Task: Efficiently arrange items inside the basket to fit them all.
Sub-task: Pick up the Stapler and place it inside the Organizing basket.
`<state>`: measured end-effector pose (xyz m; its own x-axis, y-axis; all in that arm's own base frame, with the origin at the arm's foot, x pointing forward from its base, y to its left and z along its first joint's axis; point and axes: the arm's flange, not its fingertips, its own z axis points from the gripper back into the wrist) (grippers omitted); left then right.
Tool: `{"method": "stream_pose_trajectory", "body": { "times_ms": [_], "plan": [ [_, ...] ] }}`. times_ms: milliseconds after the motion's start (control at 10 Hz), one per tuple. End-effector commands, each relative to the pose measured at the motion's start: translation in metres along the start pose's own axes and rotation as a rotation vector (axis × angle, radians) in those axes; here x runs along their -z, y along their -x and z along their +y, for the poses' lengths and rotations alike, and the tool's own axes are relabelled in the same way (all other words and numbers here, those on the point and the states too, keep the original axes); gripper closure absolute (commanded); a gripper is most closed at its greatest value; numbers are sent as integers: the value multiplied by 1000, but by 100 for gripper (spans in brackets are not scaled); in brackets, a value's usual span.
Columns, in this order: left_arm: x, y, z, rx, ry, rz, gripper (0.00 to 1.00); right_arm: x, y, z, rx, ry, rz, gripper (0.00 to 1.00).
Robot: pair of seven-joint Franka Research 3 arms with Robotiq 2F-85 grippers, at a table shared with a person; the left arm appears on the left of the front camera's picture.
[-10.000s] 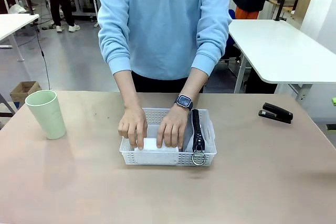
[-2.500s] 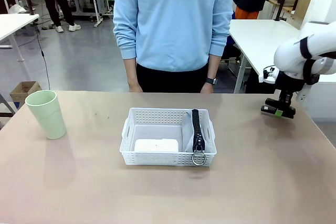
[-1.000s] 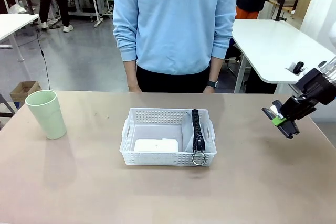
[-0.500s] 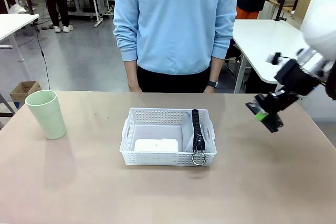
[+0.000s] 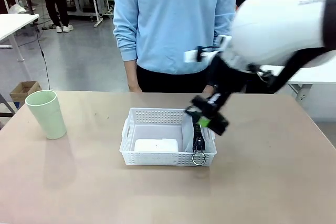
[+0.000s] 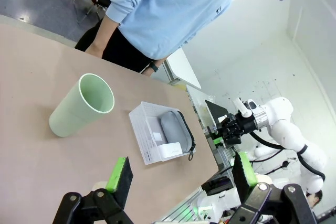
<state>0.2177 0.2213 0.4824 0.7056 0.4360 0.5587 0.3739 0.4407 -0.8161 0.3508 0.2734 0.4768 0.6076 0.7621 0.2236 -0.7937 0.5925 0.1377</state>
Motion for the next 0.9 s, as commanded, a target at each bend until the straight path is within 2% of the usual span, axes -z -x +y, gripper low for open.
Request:
{"method": "stream_pose_trajectory", "body": {
  "times_ms": [0,200,400,600,700,800],
  "plan": [
    [0,0,-2,17,18,-14,0,23,-55,10,-111,91,17,63],
    [0,0,-2,17,18,-14,0,57,-101,28,-206,114,43,63],
    [0,0,-2,17,18,-14,0,91,-133,30,-206,121,19,63],
    [0,0,-2,17,18,-14,0,129,-149,26,-235,137,9,63],
    [0,0,-2,17,18,-14,0,146,-154,20,-264,187,14,63],
    [0,0,-2,17,18,-14,0,156,-154,17,-292,165,-1,63]
  ]
}}
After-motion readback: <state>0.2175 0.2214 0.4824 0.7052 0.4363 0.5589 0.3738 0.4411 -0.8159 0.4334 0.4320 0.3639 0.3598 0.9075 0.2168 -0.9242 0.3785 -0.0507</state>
